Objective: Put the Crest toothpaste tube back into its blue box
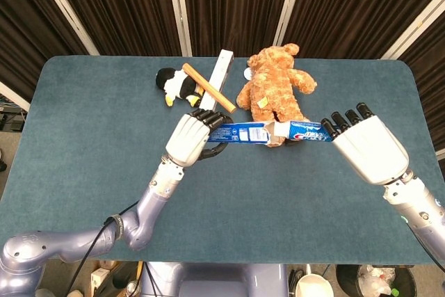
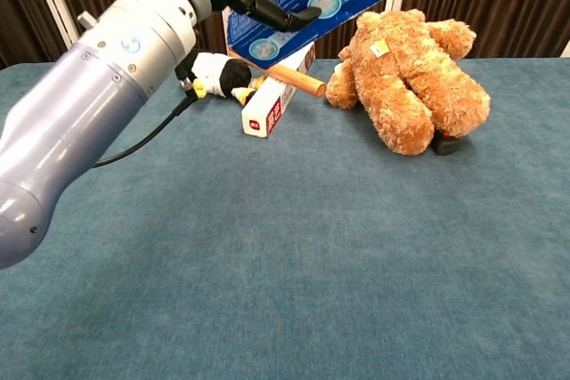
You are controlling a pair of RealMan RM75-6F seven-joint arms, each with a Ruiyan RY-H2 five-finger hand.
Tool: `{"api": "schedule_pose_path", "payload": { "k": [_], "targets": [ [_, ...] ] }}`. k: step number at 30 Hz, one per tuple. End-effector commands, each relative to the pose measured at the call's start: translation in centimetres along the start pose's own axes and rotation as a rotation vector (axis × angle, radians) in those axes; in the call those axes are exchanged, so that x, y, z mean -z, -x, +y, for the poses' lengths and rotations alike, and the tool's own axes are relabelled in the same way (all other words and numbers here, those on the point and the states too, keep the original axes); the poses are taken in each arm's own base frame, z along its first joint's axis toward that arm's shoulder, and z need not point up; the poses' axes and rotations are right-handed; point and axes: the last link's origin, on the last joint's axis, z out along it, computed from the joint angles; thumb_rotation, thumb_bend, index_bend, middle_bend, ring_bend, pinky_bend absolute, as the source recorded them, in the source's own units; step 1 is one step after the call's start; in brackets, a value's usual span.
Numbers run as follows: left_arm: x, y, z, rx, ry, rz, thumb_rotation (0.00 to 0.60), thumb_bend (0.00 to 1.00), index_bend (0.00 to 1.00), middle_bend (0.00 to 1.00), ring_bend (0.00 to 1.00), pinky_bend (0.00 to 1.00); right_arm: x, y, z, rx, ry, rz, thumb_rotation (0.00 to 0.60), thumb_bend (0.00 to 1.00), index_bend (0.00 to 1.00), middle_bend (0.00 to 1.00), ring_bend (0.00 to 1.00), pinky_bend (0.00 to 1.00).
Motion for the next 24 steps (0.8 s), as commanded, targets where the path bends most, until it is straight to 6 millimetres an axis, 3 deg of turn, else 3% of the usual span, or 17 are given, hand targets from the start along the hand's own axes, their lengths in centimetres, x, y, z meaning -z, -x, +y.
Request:
{"api": "schedule_pose_path", "payload": {
  "k": [1,11,24],
  "targets": [
    [-0.3,-0.5,0.2,-0.004,-0.002,0.0,0.6,0.42,0.39,0.52,0.47,0.5,0.1,0.1,0.0,0.011,-0.009,-0.002,0.6,0.41,0.67,0.71,0.67,0.55],
    [-0.5,-1.7,0.1,-0.01,-0.023,-0.003,0.6,0.42,0.39,0.52,0.47,0.5,0.1,0.5,-0.5,0.03,-0.037,-0.006,0.6,0.41,0.67,0.71,0.67,0.55],
    [-0.8,-2.4,0.3,-0.106,-0.002,-0.127,0.6,0.42,0.39,0.52,0.46,0.5,0.1,1.7,-0.3,0.031,-0.043,-0.011,0.6,0.41,0.67,0.71,0.67,0.55]
  ]
}}
